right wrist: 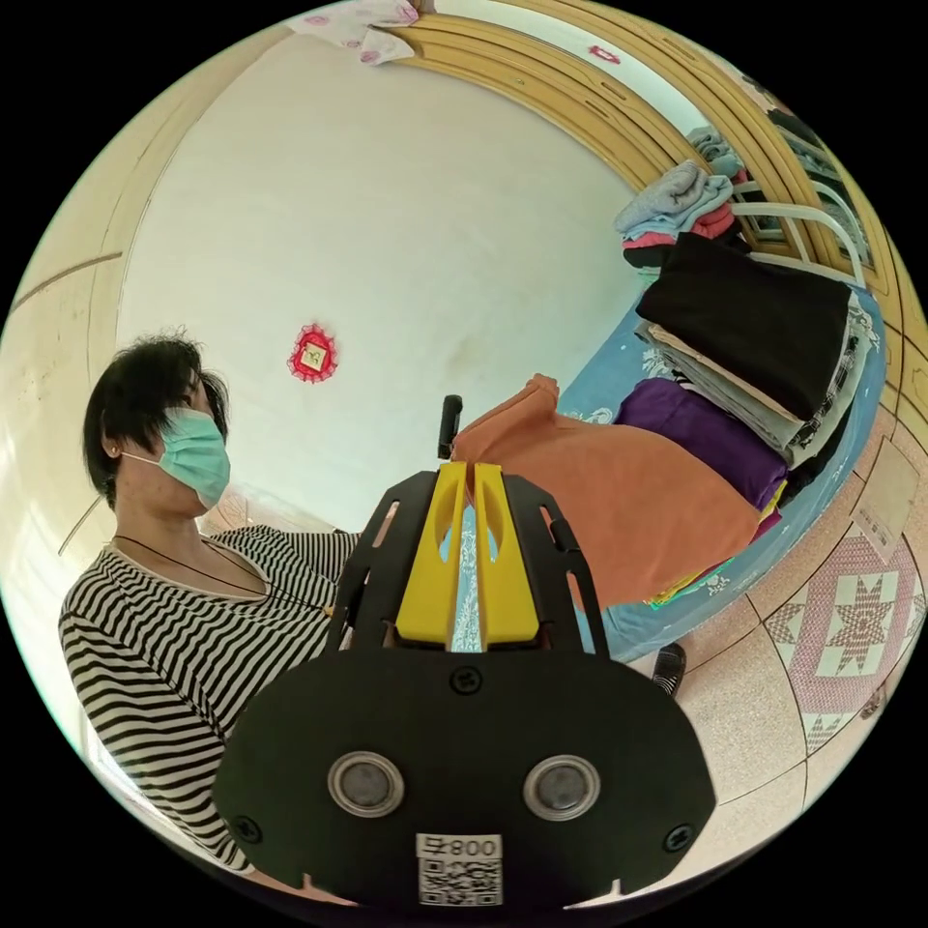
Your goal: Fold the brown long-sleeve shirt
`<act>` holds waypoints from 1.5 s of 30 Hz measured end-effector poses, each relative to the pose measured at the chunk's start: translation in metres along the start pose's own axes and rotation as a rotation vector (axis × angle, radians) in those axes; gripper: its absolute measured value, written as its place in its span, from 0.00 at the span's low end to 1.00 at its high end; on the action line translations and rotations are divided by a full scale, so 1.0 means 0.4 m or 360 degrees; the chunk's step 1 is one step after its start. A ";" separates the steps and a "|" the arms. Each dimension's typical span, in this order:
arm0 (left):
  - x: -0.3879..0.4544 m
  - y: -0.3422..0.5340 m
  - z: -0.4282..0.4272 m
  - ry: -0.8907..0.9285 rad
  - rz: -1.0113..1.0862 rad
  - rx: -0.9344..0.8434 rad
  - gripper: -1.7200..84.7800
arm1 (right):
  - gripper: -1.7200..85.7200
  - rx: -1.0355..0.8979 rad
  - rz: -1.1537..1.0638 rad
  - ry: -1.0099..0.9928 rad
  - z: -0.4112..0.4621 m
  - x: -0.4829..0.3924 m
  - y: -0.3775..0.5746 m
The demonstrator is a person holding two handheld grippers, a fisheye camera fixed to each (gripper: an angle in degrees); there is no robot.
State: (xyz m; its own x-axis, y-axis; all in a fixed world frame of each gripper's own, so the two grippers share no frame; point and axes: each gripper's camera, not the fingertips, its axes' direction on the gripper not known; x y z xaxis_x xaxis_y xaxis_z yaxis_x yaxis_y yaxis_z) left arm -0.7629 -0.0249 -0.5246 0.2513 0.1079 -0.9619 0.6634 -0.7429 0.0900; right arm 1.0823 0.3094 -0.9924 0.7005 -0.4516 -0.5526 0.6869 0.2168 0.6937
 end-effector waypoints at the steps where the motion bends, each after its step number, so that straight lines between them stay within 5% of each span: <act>1: 0.017 0.035 -0.030 0.0010 0.0004 0.0049 0.02 | 0.03 0.0013 -0.0031 -0.0004 -0.010 -0.008 -0.005; 9: 0.125 0.311 -0.226 -0.0026 -0.0035 0.0344 0.02 | 0.03 0.0015 -0.0275 -0.0102 -0.028 -0.071 -0.061; 20: 0.332 0.873 -0.541 -0.0288 -0.0287 0.1094 0.02 | 0.03 -0.0172 -0.0634 -0.0514 0.091 -0.085 -0.138; 30: 0.669 1.271 -0.662 -0.0658 -0.0282 0.1325 0.02 | 0.03 -0.0261 -0.0992 -0.0842 0.143 -0.154 -0.091; 45: 1.344 1.650 -0.905 -0.1079 -0.0066 0.1609 0.02 | 0.03 -0.0076 -0.1434 -0.0997 -0.257 -0.591 -0.030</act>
State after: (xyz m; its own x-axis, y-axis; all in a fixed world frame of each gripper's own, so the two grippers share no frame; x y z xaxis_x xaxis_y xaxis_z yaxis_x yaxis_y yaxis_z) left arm 0.0654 -0.2180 -0.8888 -0.3767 0.0015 -0.9263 -0.2618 -0.9594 0.1049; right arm 0.9284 0.5027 -0.9175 -0.2750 -0.8176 -0.5059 0.9137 -0.3860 0.1273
